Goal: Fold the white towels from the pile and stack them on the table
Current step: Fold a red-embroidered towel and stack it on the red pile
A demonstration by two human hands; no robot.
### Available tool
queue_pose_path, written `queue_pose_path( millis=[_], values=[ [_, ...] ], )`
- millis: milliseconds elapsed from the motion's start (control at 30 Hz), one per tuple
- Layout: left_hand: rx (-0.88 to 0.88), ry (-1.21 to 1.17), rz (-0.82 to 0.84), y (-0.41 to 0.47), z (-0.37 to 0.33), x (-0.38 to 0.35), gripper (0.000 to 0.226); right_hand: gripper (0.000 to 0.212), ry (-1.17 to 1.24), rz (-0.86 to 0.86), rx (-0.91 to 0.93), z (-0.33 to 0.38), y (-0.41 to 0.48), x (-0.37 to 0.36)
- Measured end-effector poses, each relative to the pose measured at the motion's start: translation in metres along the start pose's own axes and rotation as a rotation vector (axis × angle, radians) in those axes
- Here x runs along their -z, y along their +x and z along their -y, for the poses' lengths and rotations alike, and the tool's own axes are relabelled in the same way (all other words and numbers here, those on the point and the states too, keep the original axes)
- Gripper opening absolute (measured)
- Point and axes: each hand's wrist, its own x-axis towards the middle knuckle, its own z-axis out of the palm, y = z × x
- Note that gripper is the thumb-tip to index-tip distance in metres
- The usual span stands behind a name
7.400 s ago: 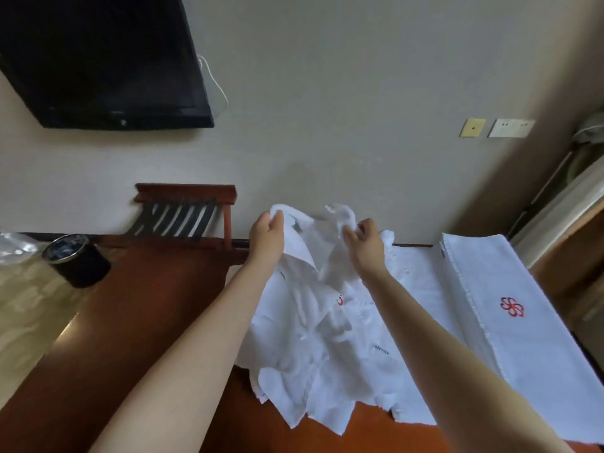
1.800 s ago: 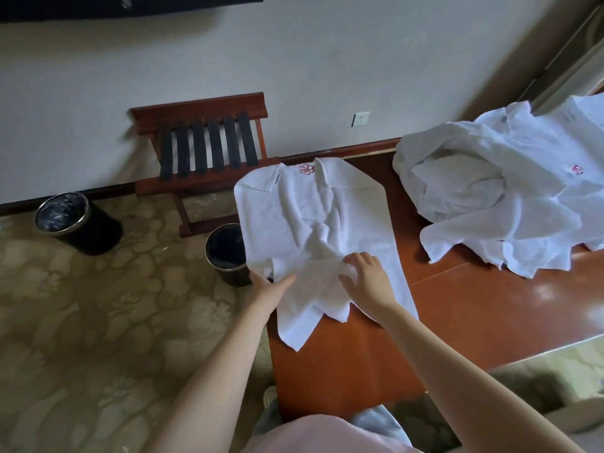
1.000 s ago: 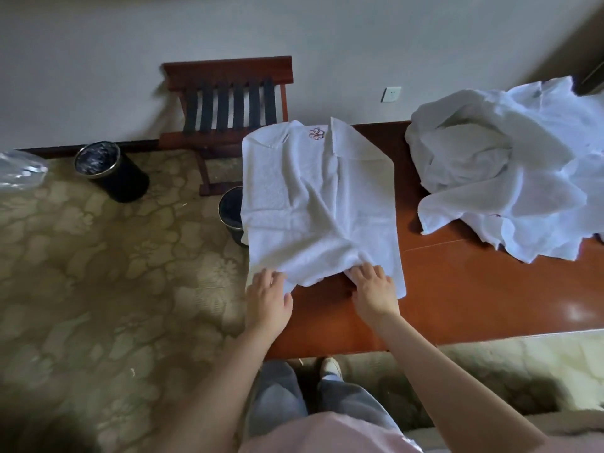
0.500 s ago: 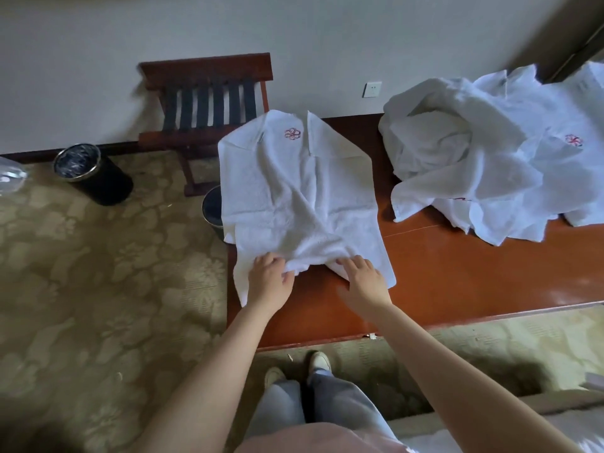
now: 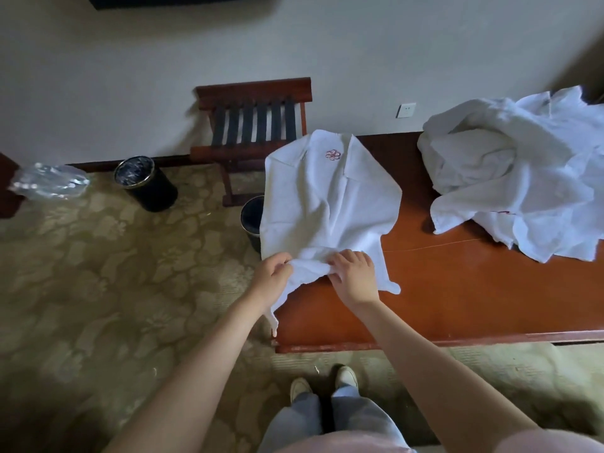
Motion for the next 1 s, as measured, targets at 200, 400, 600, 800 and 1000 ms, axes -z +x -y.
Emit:
queue_pose_path(
  millis=[200, 400, 600, 800, 1000],
  values=[
    [-0.037, 0.819, 0.186, 0.002, 0.039, 0.01, 0.046, 0.015, 0.164, 0.155, -0.019, -0.013, -0.012, 0.027],
    [-0.003, 0.792, 0.3, 0.001, 0.049, -0.022, 0.025, 0.025, 0.041, 0.484, -0.172, -0.029, -0.032, 0.045],
    [0.026, 0.594, 0.323, -0.014, 0.06, -0.035, 0.017, 0.035, -0.245, 0.463, -0.114, -0.045, -0.066, 0.02],
    [-0.025, 0.438, 0.127, -0.02, 0.053, -0.035, 0.026, 0.066, -0.02, 0.351, 0.017, -0.013, -0.08, -0.019],
    [-0.037, 0.303, 0.021, -0.026, 0.049, -0.023, 0.02, 0.032, -0.05, 0.286, -0.034, 0.013, -0.072, -0.04]
  ],
)
